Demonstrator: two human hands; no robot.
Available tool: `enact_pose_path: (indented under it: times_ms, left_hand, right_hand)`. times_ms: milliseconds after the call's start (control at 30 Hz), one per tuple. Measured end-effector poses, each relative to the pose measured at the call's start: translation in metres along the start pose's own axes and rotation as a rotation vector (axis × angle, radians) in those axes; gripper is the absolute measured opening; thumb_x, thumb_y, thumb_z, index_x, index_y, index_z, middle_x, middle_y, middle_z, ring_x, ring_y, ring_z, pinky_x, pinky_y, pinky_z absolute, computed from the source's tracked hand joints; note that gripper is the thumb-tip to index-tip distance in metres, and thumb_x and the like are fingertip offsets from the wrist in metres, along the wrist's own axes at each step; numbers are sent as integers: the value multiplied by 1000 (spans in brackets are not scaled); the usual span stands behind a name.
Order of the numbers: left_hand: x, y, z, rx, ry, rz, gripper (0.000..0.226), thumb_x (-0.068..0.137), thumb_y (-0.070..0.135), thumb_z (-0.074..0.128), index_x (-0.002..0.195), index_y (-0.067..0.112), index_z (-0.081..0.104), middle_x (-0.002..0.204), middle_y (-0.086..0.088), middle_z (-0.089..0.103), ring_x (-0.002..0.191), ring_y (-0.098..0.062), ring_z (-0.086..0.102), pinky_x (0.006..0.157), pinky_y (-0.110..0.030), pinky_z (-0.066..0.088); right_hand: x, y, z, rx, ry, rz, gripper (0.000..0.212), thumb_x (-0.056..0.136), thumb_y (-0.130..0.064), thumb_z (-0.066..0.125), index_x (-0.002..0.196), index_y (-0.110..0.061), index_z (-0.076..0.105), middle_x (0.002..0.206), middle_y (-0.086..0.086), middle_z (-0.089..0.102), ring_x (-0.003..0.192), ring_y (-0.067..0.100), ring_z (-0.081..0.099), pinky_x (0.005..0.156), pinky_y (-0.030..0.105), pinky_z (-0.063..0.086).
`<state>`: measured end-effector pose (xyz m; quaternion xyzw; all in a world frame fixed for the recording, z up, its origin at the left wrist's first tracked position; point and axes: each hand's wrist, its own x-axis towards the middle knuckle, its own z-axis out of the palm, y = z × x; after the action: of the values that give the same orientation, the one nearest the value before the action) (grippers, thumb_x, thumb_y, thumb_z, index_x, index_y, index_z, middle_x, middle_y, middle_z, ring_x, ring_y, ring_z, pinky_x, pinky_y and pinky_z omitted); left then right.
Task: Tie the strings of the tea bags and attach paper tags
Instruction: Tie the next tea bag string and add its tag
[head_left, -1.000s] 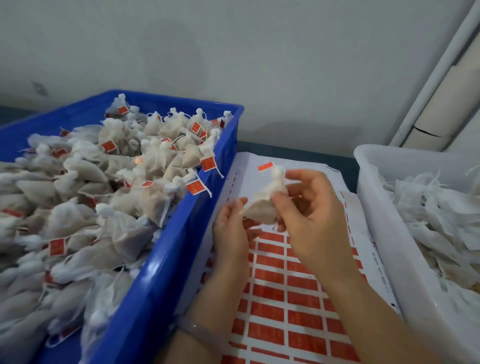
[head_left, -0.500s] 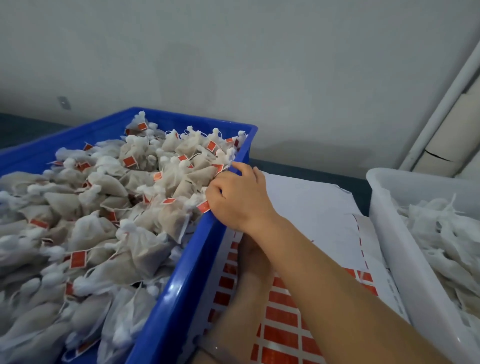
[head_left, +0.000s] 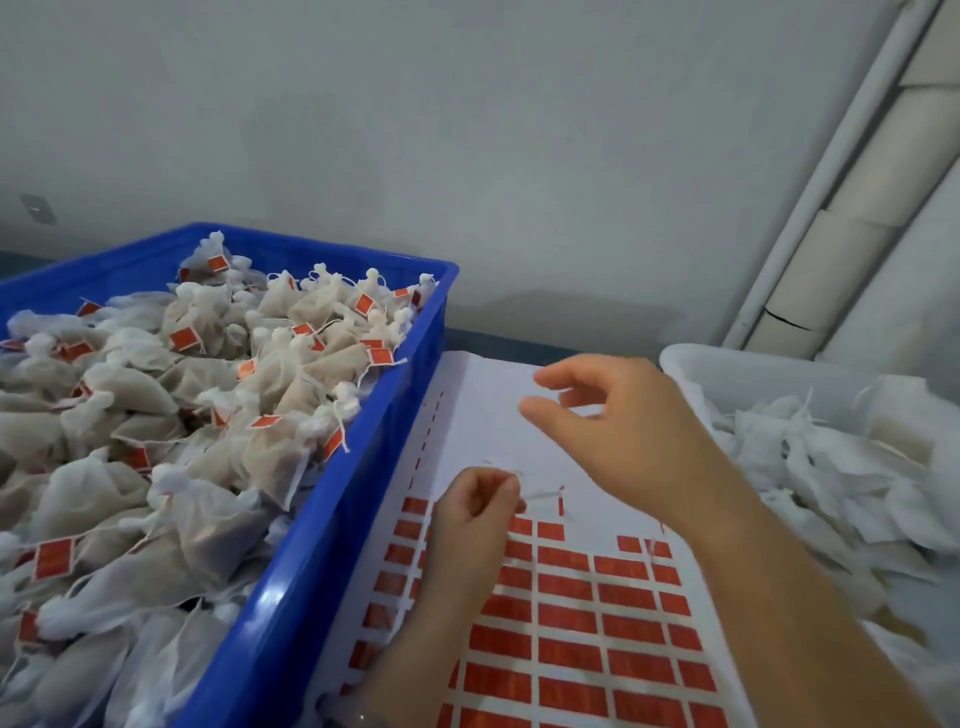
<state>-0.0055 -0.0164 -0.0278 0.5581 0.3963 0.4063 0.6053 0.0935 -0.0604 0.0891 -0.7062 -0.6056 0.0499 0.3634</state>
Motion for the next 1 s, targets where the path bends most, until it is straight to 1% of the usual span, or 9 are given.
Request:
enact_pose_path:
  times_ms: [133, 233, 333, 400, 567, 667, 800, 900, 1000]
  left_hand:
    - [2, -8, 0, 17, 8, 11, 9, 92, 32, 53, 88, 29, 61, 77, 12, 68, 74, -8, 67, 65, -22, 55]
    - [2, -8, 1, 35, 27, 10, 8, 92, 31, 53, 89, 29, 60, 78, 12, 68, 76, -9, 67, 67, -23, 56]
    - [1, -6, 3, 70, 38, 12, 6, 92, 30, 54, 90, 27, 59, 84, 9, 68, 81, -11, 66, 73, -27, 56]
    - [1, -6, 2, 85, 49, 17, 6, 91, 30, 54, 90, 27, 59, 85, 10, 68, 82, -12, 66, 75, -29, 56]
    - [-2, -5, 3, 83, 37, -3, 6, 91, 30, 54, 90, 27, 59, 86, 9, 68, 82, -12, 67, 75, -29, 57]
    - [0, -8, 1, 90, 42, -7, 5, 91, 30, 55, 89, 28, 59, 83, 11, 68, 79, -9, 67, 70, -24, 57]
    - [2, -8, 2, 67, 40, -10, 5, 91, 30, 56, 89, 28, 60, 81, 12, 68, 77, -9, 68, 70, -25, 57]
    - [-1, -8, 1, 65, 35, -9, 5, 91, 29, 55, 90, 27, 60, 82, 10, 69, 78, -11, 68, 72, -29, 58]
    - [1, -9, 0, 70, 48, 2, 5, 91, 29, 56, 88, 28, 60, 80, 12, 68, 76, -9, 68, 69, -25, 58]
  right_hand:
    - [-42, 61, -82, -349, -114, 209, 15, 73, -43, 70, 72, -47, 56, 75, -33, 57, 70, -13, 55, 58, 10, 37]
    - [-55, 117, -134, -485, -204, 459, 23, 61, -27, 83, 77, -35, 68, 74, -18, 65, 69, -2, 61, 61, 21, 45]
    - [-67, 157, -139, -537, -501, 616, 50, 40, -52, 81, 83, -34, 64, 84, -11, 65, 77, 3, 63, 70, 22, 52]
    - [-73, 170, -125, -547, -620, 626, 56, 33, -62, 73, 80, -34, 63, 81, -7, 67, 72, 5, 64, 64, 18, 51]
    - [-72, 179, -114, -373, -645, 599, 49, 40, -64, 75, 79, -34, 69, 79, -18, 70, 63, 3, 65, 53, 19, 48]
    - [-74, 184, -111, -402, -717, 537, 41, 42, -66, 76, 76, -46, 67, 77, -20, 69, 64, 0, 65, 52, 16, 47]
    - [-76, 203, -121, -383, -543, 508, 18, 51, -41, 82, 64, -44, 70, 64, -17, 69, 62, 1, 65, 56, 16, 51]
    - [-84, 210, -125, -350, -482, 570, 26, 51, -23, 89, 59, -40, 71, 60, -8, 69, 53, 9, 66, 51, 22, 53]
    - [-90, 213, -131, -298, -494, 636, 41, 30, -39, 86, 64, -51, 69, 64, -15, 70, 56, 1, 65, 50, 11, 47]
